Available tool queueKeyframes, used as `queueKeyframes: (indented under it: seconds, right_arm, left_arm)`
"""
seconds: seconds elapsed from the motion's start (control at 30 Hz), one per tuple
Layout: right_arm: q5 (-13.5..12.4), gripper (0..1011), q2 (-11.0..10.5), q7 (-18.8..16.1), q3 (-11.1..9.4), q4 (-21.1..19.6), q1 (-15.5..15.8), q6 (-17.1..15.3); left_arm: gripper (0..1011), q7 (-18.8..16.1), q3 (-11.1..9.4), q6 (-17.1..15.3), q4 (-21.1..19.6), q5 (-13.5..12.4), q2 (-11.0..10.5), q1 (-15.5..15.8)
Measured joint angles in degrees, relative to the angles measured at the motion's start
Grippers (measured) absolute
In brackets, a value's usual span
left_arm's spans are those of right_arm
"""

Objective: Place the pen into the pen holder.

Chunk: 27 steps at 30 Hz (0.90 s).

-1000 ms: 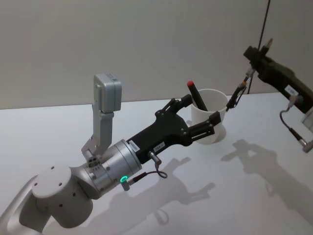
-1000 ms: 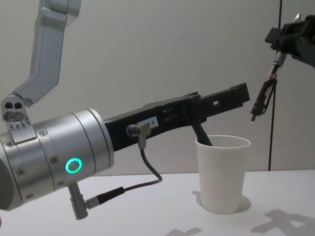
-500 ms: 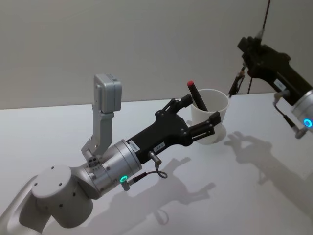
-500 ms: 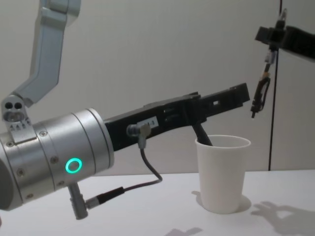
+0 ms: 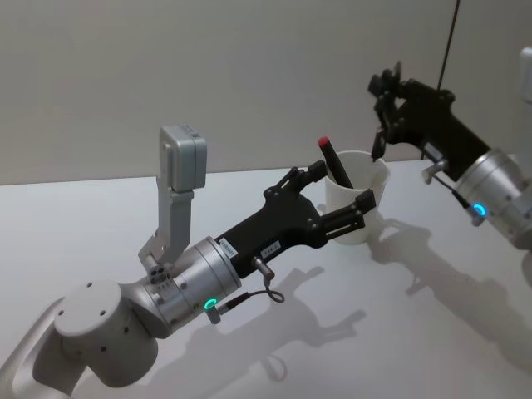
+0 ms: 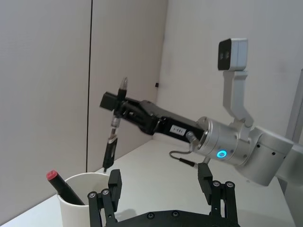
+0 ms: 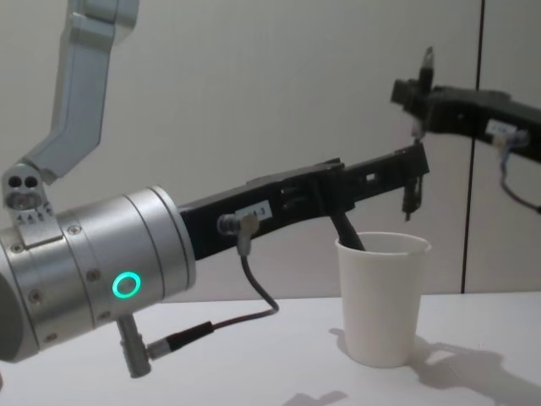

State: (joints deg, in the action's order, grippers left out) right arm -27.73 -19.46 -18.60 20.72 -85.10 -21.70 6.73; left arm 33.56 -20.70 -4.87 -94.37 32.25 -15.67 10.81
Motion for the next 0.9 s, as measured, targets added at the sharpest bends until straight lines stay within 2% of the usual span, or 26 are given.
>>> queueKeyframes:
  seconds: [0.2, 0.63, 0.7, 0.73, 0.9]
  right_arm:
    - [4.2, 126, 2.2, -1.6, 1.3, 5.1, -2.1, 2.5]
    - [8.2, 131, 4.8, -2.6, 2.8, 11.6, -4.4, 4.7]
    - [8.6, 215, 5.1, -2.6, 3.0, 12.4, -4.7, 5.0]
    - [8.8, 215, 5.2, -2.7, 3.0, 12.6, -4.8, 5.1]
    - [9.4, 366, 5.7, -2.8, 3.3, 13.7, -5.2, 5.4]
  left_arm:
    - [1001, 0.0, 0.0, 0.0, 0.0, 0.0, 0.0, 0.0]
    - [1001, 0.0, 0.0, 0.0, 0.0, 0.0, 0.0, 0.0]
    - [1001, 0.0, 0.0, 0.0, 0.0, 0.0, 0.0, 0.0]
    - [1001, 0.0, 0.0, 0.0, 0.0, 0.0, 0.0, 0.0]
    - [1001, 0.0, 0.0, 0.0, 0.0, 0.0, 0.0, 0.0]
